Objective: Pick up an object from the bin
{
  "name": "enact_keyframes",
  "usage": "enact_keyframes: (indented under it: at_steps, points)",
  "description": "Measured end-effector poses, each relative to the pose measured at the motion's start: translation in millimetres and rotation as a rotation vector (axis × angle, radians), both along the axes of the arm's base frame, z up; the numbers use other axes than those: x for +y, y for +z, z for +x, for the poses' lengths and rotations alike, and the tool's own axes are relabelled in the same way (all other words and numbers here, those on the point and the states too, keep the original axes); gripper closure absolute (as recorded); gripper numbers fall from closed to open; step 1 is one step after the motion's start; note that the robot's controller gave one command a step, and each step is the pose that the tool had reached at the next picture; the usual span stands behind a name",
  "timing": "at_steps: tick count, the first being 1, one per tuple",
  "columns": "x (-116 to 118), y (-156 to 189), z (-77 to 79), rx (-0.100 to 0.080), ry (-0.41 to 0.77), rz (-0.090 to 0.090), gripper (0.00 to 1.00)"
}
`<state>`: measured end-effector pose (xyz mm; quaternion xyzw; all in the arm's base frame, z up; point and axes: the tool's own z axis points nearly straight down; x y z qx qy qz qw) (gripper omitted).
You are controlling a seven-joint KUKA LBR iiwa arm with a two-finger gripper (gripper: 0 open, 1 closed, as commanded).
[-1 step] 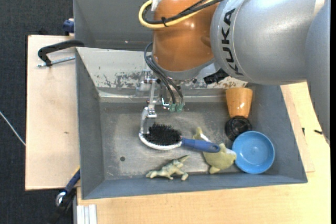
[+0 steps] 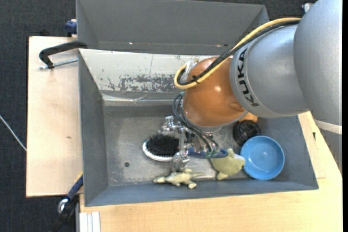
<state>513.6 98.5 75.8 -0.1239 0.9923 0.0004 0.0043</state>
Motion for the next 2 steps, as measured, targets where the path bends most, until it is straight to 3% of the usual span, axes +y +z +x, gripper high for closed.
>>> enact_keyframes:
  at_steps: [1,2]
  points:
    - [1.5,1.5,-0.8,0.003,0.001,0.001,1.0]
    - [7.3,161.6,-0.6,-0.004,0.059,0.001,1.0]
